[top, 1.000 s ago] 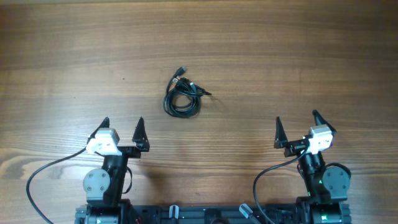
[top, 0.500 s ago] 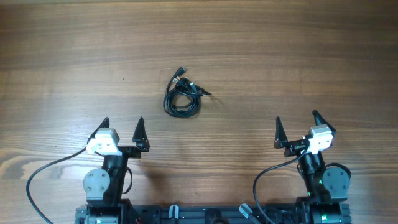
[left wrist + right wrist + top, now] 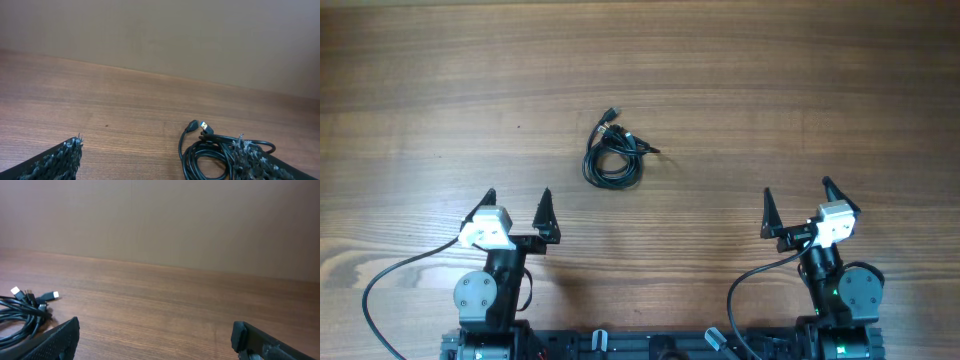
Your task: Untangle cables
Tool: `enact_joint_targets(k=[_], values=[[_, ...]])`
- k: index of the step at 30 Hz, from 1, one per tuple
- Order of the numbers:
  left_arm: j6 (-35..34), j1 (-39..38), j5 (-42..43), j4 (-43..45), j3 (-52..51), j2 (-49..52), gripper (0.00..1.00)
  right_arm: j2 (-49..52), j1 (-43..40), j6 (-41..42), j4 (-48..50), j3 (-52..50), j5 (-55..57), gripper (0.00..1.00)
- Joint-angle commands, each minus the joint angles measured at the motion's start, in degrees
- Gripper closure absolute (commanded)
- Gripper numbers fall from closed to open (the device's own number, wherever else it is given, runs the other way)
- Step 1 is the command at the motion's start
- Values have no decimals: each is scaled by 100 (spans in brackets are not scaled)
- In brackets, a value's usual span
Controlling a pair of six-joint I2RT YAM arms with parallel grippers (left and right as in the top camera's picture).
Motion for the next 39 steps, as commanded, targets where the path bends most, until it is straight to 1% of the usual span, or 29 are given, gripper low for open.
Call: enact_joint_targets(k=[1,36,39], values=[[96,42,109,-61,-2,-4,0,33,-24,72,37,-2,-92,0],[96,42,109,-61,-2,-4,0,33,-24,72,37,-2,-92,0],[142,42,-55,177,-2,-4,0,33,-24,74,37,-2,-92,0]])
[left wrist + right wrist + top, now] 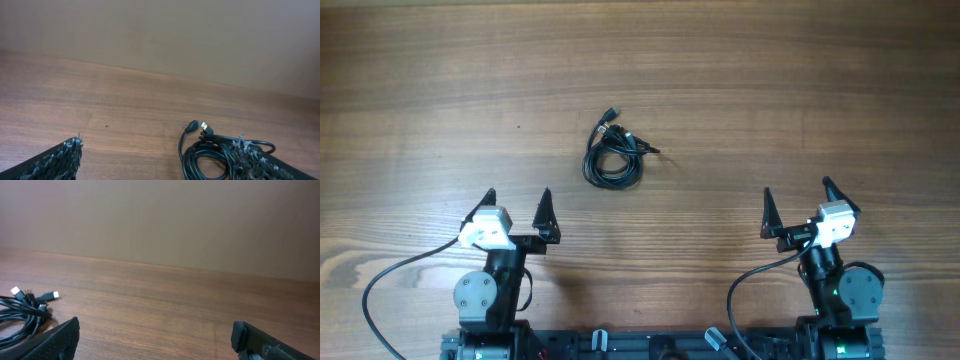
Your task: Untangle cables
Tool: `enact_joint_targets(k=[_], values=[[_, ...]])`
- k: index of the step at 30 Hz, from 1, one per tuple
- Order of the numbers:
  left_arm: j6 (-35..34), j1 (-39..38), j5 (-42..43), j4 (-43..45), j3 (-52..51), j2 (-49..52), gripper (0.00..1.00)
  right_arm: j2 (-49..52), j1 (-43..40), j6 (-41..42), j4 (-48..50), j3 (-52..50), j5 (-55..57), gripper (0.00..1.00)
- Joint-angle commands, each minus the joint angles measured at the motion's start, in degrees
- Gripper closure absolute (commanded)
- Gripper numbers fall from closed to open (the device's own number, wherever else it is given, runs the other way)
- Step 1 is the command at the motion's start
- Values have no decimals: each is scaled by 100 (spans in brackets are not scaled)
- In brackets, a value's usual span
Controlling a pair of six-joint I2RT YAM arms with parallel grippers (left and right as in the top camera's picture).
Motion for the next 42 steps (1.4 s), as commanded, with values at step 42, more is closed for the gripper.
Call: enact_joint_targets(k=[42], values=[[-11,37,1287,-5694,9189,4887,0,3788,-24,433,-3899,6465,-1419,0]])
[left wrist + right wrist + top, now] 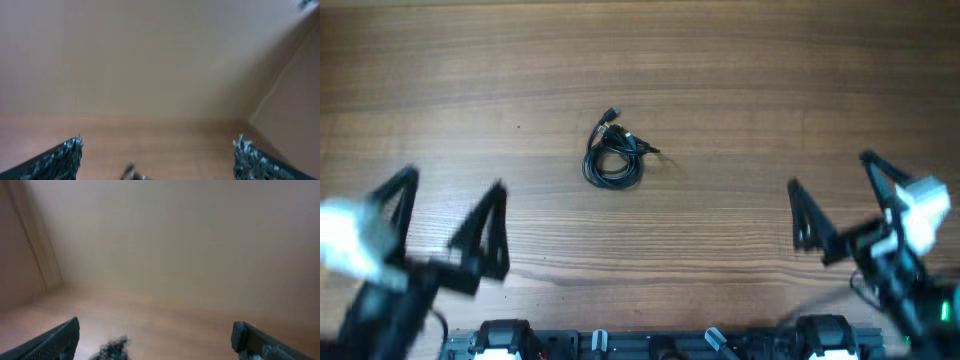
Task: Untangle cables
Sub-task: 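Raise both arms and move grippers toward the black cable bundle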
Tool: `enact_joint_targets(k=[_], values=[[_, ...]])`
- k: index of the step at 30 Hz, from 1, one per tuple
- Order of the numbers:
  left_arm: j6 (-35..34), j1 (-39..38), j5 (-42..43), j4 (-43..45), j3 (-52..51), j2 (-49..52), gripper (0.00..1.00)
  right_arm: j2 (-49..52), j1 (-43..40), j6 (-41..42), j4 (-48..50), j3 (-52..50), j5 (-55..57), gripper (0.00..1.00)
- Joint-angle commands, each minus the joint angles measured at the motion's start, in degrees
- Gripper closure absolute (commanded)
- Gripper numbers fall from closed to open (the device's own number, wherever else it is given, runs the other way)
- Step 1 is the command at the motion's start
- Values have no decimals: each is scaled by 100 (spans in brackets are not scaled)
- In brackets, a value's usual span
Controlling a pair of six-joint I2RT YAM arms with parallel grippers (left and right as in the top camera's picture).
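A small coiled bundle of black cables [613, 155] lies on the wooden table [740, 90], its plug ends sticking out at the top and right. My left gripper [450, 215] is open, raised at the near left, blurred with motion. My right gripper [835, 200] is open too, raised at the near right. Both stand well short of the bundle with nothing between their fingers. A blurred tip of the cables [131, 171] shows at the bottom of the left wrist view. A dark smear of the cables [112, 349] shows low in the right wrist view.
Bare wood grain surrounds the bundle on all sides. A beige wall [150, 60] fills most of both wrist views, with a corner at the right in the left wrist view.
Both arms have risen from their low rest poses and appear larger and blurred in the overhead view. Both wrist views now face the wall, and the cables sit at their bottom edges. The bundle lies unchanged.
At both earlier moments the two arms sat still at the near edge with open grippers, and the cable bundle lay in the table's middle. Now both arms are lifted and spread outward, grippers still open, with the bundle untouched.
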Motion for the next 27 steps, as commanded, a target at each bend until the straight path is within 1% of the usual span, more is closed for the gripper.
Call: enact_joint_targets(k=[1,4,6,9,10,11,12,13,14,15,17,18,19,20,21,22,27], values=[[160,37,118,-710,487,1220,0,1364,-24,-146,-831,1113,-214,0],[155,37,321,-1093,507,1928,0,2498,-24,-149,-1812,2072,-496,0],[153,37,673,-1272,507,2437,0,3296,-24,-140,-2413,2651,-684,0],[151,37,925,-1449,507,3051,0,4083,-24,-94,-2828,3064,-1187,0],[153,37,922,-1510,507,3257,0,4247,-24,9,-2839,3084,-1353,0],[151,37,922,-1600,503,3541,0,4544,-24,323,-2850,3077,-1672,0],[151,37,931,-1672,503,3727,5,4745,-24,468,-2848,3073,-1845,0],[153,37,970,-1738,503,3908,29,4940,-24,474,-2848,3073,-2013,0],[149,37,1019,-1810,503,4068,93,5128,-24,446,-2861,3073,-2179,0],[144,37,1036,-1886,503,4199,96,5305,-24,450,-2879,3073,-2323,2],[136,33,1071,-2138,498,4509,96,5633,-22,455,-2924,3067,-2634,19],[138,11,1071,-2234,487,4666,96,5742,-22,457,-2949,3067,-2734,29],[138,-9,1069,-2308,485,4806,96,5873,-22,455,-2968,3058,-2815,42],[138,-20,1069,-2350,485,4900,96,5963,-22,455,-2986,3056,-2844,67],[136,-55,1071,-2391,470,5047,96,6107,-22,457,-3023,3056,-2846,85],[138,-92,1069,-2396,452,5149,96,6196,-22,457,-3058,3049,-2844,96],[133,-302,1069,-2256,326,5455,96,6419,107,481,-3053,2833,-2841,96]])
